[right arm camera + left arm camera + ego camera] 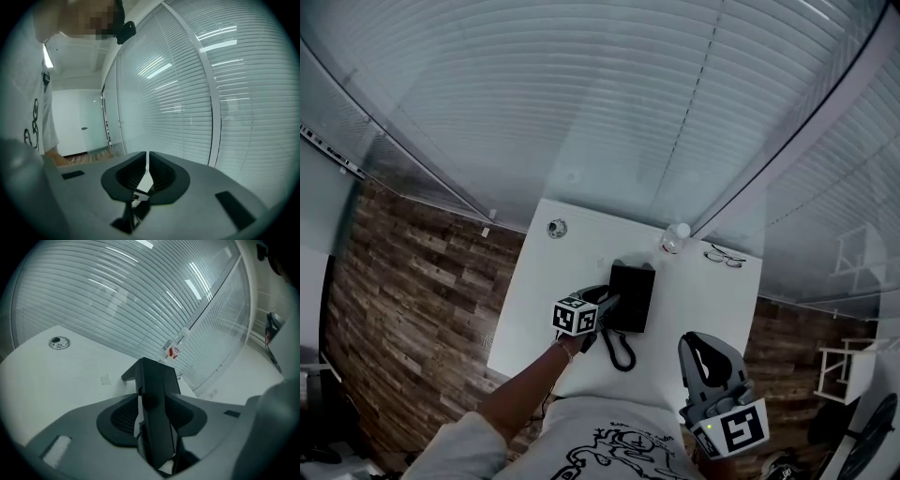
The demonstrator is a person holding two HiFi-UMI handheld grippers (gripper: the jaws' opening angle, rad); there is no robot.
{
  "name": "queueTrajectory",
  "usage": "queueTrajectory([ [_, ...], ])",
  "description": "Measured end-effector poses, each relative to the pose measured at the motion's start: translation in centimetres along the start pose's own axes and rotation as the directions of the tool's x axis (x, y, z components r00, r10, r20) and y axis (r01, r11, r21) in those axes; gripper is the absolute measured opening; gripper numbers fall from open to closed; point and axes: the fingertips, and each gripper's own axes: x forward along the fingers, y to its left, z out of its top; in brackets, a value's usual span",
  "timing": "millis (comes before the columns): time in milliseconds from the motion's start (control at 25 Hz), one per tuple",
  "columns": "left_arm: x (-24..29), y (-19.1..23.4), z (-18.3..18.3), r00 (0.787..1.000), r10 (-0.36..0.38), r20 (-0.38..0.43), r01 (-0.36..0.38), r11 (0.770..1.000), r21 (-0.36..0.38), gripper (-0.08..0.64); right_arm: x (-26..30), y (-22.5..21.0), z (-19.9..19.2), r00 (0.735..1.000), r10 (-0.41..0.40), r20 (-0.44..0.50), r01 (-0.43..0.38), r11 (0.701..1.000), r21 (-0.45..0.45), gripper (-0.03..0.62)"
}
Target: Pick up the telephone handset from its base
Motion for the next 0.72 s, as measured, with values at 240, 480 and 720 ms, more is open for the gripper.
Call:
queueTrajectory([
  [240,1.0,0.2,-0.5,0.998,-0.057,-0.004,0.057,0.998,-0.034,0.163,0.6,-0.5,-0.3,1.0,-0.004,-0.007,0.004,1.0,0.012,0.018],
  [480,0.6,-0.1,-0.3,0.999,-0.04,0.004,0.04,0.998,-0.058,0.117,0.7,-0.6,-0.3,1.0,-0.004,-0.006,0.004,1.0,0.014,0.018],
  [720,-0.1,-0.5,-0.2,1.0,-0.001,0.007,0.002,0.998,-0.065,0.098,0.3,-0.4,-0.2,1.0,-0.005,0.002,0.005,1.0,0.012,0.018],
])
